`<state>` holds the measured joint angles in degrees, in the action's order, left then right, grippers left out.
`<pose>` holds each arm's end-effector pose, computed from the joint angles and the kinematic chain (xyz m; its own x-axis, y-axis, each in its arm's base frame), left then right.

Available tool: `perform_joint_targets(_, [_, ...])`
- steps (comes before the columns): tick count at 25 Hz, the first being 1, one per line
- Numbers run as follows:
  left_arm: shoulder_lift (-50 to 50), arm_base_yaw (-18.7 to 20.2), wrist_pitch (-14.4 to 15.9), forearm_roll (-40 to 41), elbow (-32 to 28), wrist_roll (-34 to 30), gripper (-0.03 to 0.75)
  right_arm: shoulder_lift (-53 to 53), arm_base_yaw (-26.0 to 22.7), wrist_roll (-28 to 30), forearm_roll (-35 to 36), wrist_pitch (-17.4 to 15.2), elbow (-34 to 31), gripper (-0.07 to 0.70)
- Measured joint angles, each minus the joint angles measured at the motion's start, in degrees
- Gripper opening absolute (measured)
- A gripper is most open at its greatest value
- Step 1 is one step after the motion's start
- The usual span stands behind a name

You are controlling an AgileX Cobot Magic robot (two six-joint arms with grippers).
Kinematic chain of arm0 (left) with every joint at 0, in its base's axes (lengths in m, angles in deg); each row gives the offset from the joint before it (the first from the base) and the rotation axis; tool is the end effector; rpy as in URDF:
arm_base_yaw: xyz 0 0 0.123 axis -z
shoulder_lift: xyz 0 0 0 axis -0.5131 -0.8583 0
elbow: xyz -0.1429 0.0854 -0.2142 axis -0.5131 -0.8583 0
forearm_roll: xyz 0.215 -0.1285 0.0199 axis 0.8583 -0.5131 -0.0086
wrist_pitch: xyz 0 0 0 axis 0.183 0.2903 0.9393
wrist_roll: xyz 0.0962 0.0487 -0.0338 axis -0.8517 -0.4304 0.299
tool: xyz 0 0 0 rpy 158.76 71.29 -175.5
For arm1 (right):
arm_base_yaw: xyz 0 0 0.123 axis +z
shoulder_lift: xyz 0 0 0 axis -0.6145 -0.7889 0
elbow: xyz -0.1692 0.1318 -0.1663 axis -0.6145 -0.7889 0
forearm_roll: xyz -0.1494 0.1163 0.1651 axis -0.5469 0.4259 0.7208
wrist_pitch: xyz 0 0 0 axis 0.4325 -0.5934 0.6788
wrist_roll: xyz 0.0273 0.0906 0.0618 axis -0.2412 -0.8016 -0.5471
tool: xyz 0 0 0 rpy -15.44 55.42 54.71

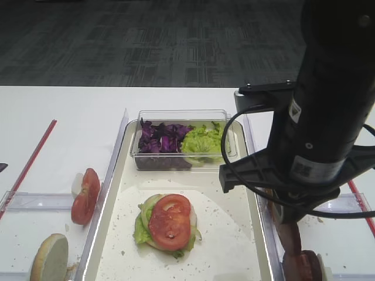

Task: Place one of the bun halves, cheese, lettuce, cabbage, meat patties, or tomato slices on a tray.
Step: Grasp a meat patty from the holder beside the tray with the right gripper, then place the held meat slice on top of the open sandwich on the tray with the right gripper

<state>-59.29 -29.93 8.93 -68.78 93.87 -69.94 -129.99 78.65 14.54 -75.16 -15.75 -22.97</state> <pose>0.0194 0.0018 0.2521 -0.5585 -0.0338 -0.8288 -0.0231 0.9994 -0.0252 0.1923 0.1732 0.2204 -0.9836 -0.1800 -0.0093 -0.1802 0.9815 0.0650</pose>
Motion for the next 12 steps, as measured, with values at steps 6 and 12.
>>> perform_joint_targets(6, [0.0, 0.0, 0.0, 0.0, 0.0, 0.0, 0.439, 0.0, 0.0, 0.0, 0.0, -0.2, 0.1, 0.123])
perform_joint_targets(12, [0.0, 0.0, 0.0, 0.0, 0.0, 0.0, 0.44, 0.0, 0.0, 0.1, 0.0, -0.3, 0.1, 0.122])
